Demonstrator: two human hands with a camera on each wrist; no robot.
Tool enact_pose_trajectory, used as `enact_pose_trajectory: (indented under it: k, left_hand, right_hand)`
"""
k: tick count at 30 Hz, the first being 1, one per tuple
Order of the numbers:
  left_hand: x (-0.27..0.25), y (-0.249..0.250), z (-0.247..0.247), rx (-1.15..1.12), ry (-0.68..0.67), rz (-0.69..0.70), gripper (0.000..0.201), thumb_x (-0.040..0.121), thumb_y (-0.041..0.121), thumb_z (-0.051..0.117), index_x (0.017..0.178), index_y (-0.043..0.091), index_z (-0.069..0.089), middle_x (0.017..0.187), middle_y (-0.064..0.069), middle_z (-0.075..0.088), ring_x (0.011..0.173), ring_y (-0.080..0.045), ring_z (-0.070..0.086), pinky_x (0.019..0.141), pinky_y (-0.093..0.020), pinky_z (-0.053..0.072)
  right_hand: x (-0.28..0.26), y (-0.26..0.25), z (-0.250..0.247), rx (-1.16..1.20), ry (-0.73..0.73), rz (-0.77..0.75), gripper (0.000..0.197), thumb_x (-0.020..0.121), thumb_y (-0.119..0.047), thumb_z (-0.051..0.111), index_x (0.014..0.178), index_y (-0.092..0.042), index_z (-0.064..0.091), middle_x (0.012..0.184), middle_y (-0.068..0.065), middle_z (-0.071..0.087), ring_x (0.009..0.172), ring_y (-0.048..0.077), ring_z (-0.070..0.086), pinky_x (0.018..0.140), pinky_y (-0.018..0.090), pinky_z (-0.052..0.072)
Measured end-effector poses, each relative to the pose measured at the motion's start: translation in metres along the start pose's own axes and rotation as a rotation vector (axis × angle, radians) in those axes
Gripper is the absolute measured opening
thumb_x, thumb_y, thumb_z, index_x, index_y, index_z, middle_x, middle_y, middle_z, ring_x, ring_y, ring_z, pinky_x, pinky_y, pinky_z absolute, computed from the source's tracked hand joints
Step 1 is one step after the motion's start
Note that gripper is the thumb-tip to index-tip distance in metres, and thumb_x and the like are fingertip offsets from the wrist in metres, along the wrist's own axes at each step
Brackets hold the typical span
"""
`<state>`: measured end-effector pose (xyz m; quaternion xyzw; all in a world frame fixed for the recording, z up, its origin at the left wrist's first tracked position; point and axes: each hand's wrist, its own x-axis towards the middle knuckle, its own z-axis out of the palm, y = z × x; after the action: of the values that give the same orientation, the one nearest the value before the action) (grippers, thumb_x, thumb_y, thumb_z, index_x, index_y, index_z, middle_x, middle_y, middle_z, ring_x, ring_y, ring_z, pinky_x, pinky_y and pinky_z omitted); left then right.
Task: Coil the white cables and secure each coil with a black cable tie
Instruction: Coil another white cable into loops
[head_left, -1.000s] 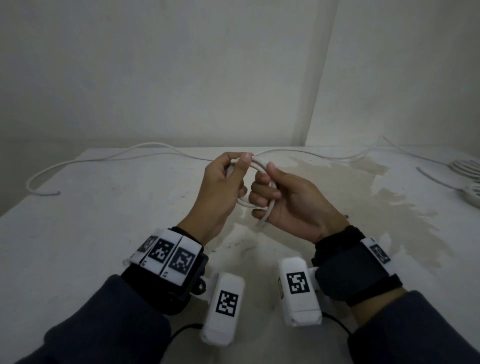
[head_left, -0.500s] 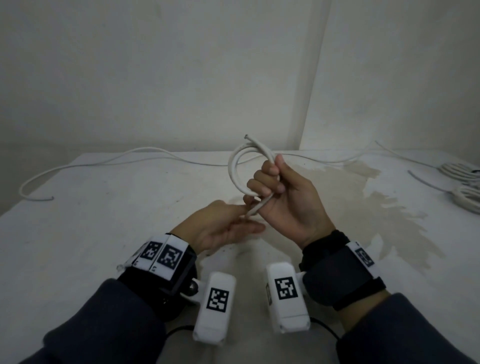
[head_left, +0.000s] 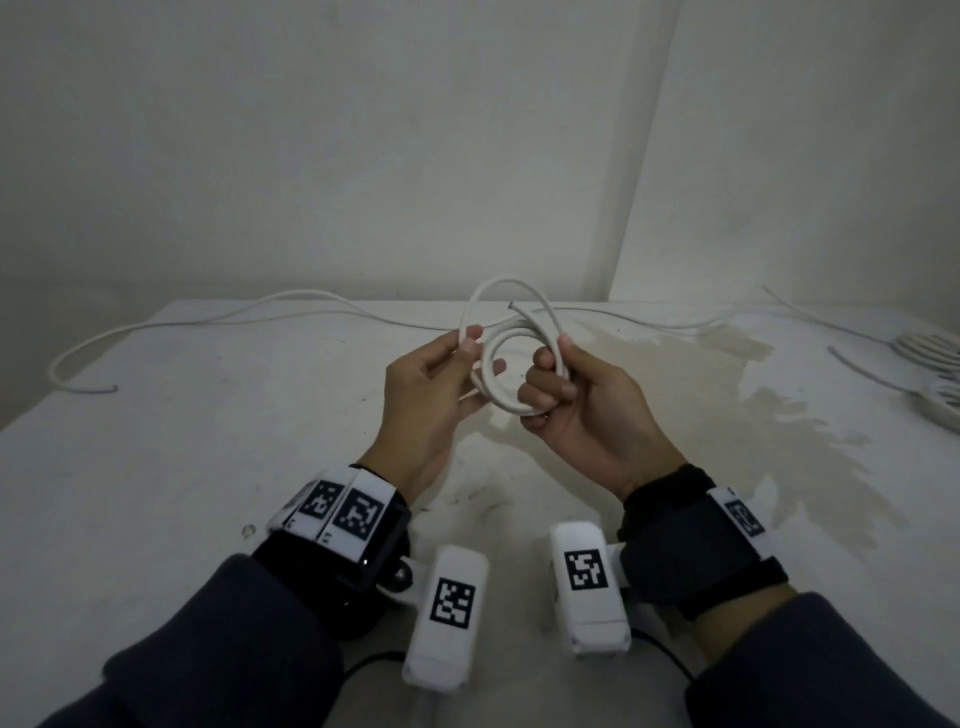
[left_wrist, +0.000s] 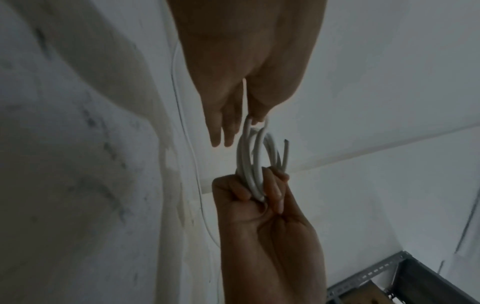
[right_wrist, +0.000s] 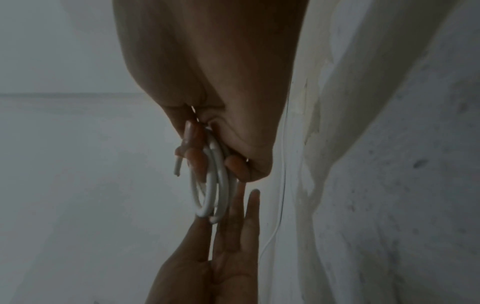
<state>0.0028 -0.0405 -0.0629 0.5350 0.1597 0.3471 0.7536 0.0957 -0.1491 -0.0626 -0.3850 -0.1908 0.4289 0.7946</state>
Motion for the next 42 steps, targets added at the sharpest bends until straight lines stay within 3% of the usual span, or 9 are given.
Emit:
enact_pose_trajectory:
  k: [5,11,19,24,30,33,36,40,42]
  left_hand:
    - [0.0,0.004,0.0,-0.107,-0.153,-0.13,0.022,0.097,0.009,0.048,0.109,0.006,0.067,0.082,-0.006,0.07,0.063,-0.01,0.06,0.064,-0.023,0.054]
    - [0.004,0.008,0.001,-0.011,-0.235,-0.132,0.027,0.098,0.004,0.036,0.11,0.003,0.06,0.059,-0.001,0.041,0.044,-0.009,0.036,0.047,-0.021,0.039]
    - [0.002,0.008,0.0,0.217,-0.185,-0.017,0.026,0.096,0.027,0.054,0.105,0.006,0.068,0.052,0.009,0.031,0.045,-0.008,0.028,0.045,-0.02,0.033]
    - [0.006,0.01,-0.003,0.354,-0.04,0.084,0.022,0.094,0.024,0.059,0.097,0.009,0.074,0.042,0.014,0.038,0.043,-0.006,0.029,0.042,-0.018,0.029]
    - [0.005,0.017,-0.002,0.596,-0.169,0.17,0.022,0.092,0.017,0.06,0.086,0.001,0.072,0.036,0.016,0.042,0.034,-0.001,0.037,0.042,-0.012,0.028]
    - [0.005,0.018,-0.002,0.638,-0.207,0.188,0.023,0.092,0.016,0.059,0.085,-0.002,0.072,0.039,0.016,0.045,0.035,0.0,0.039,0.041,-0.009,0.028]
    - [0.008,0.016,-0.008,0.646,-0.181,0.178,0.027,0.092,0.023,0.062,0.082,-0.001,0.072,0.04,0.013,0.042,0.035,-0.003,0.033,0.042,-0.013,0.027]
    - [0.009,0.015,-0.008,0.618,-0.108,0.243,0.032,0.09,0.028,0.065,0.083,-0.003,0.07,0.056,-0.007,0.053,0.053,-0.008,0.044,0.057,-0.024,0.036]
    - [0.009,0.015,-0.005,0.545,-0.054,0.216,0.034,0.09,0.029,0.064,0.084,-0.005,0.068,0.049,0.005,0.041,0.047,-0.006,0.035,0.052,-0.024,0.032]
  right_hand:
    - [-0.003,-0.004,0.001,-0.098,-0.011,0.024,0.039,0.101,-0.032,0.034,0.072,-0.012,0.05,0.048,-0.005,0.028,0.045,0.011,0.035,0.045,0.022,0.035]
    - [-0.004,0.002,0.005,-0.171,0.008,-0.03,0.016,0.103,-0.022,0.033,0.091,-0.023,0.044,0.048,-0.004,0.03,0.045,0.013,0.033,0.047,0.024,0.029]
    - [-0.007,0.007,0.013,-0.289,-0.017,-0.009,0.021,0.103,-0.023,0.034,0.082,-0.022,0.032,0.048,-0.004,0.032,0.047,0.014,0.036,0.051,0.026,0.03]
    - [-0.008,0.004,0.013,-0.686,0.096,-0.168,0.013,0.098,-0.026,0.051,0.101,-0.027,0.039,0.074,0.01,0.066,0.068,0.019,0.062,0.059,0.026,0.048]
    - [-0.008,-0.011,-0.014,-1.064,0.119,-0.412,0.017,0.093,-0.03,0.062,0.109,-0.028,0.068,0.057,-0.016,0.053,0.056,0.007,0.035,0.054,0.013,0.033]
    - [-0.007,-0.012,-0.015,-1.088,0.135,-0.506,0.011,0.091,-0.025,0.065,0.09,-0.026,0.076,0.056,-0.017,0.049,0.059,0.005,0.034,0.059,0.017,0.03]
    - [-0.007,-0.016,-0.014,-1.067,0.145,-0.49,0.008,0.085,-0.028,0.071,0.082,-0.03,0.077,0.066,0.019,0.061,0.064,0.015,0.046,0.064,0.028,0.037]
    - [-0.01,-0.015,-0.007,-0.944,0.16,-0.386,0.014,0.087,-0.02,0.068,0.076,-0.016,0.075,0.047,-0.006,0.052,0.044,0.009,0.041,0.046,0.018,0.037]
    - [-0.01,-0.011,-0.003,-0.874,0.123,-0.317,0.013,0.089,-0.017,0.067,0.081,-0.01,0.075,0.05,-0.004,0.052,0.044,0.01,0.045,0.045,0.019,0.042]
